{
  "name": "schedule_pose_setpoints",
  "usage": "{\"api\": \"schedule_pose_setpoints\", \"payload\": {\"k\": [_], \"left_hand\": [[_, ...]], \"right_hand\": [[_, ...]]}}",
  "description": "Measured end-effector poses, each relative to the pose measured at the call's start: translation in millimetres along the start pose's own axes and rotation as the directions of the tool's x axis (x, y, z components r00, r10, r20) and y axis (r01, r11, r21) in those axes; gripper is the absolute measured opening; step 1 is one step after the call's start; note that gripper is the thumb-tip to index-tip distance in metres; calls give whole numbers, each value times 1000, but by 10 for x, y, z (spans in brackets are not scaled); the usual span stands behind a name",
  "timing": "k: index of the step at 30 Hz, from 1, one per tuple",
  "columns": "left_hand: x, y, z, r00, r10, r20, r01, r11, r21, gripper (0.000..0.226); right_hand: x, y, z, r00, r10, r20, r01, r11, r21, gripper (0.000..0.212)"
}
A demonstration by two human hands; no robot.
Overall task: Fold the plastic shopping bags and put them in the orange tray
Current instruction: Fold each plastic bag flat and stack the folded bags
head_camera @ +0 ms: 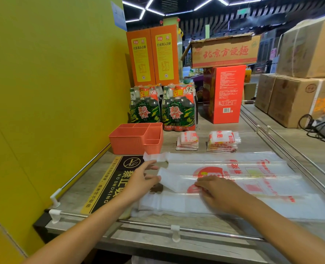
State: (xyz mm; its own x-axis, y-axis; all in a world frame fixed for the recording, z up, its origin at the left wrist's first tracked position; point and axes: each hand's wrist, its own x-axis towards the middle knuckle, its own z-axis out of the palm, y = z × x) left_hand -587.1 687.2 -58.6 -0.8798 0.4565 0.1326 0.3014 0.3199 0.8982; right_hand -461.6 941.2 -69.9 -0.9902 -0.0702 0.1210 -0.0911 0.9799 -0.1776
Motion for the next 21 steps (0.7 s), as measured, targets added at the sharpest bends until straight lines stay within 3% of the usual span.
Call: {"api": "schedule_pose_setpoints", "payload": {"k": [5,9,12,17,21], "left_hand": [[12,122,93,978,-194,-74,162,938,-307,58],[-60,285,243,940,-326,98,319,741,-591,32],[-105,326,416,924,-342,172,368,668,-647,19],[-90,341,642,916,-391,88,370,741,-561,17],[-73,386,760,947,-313,67,312,854,-416,27]], "right_hand": [[-1,3,4,1000,4,-2,-4,1000,4,39],[-2,18,9,1000,7,7,-7,1000,21,39],[-9,17,7,1000,3,7,-3,1000,23,39],[-28,46,8,1000,-3,26,1,999,49,39],[-38,79,-53,995,-6,102,-7,992,127,42]]}}
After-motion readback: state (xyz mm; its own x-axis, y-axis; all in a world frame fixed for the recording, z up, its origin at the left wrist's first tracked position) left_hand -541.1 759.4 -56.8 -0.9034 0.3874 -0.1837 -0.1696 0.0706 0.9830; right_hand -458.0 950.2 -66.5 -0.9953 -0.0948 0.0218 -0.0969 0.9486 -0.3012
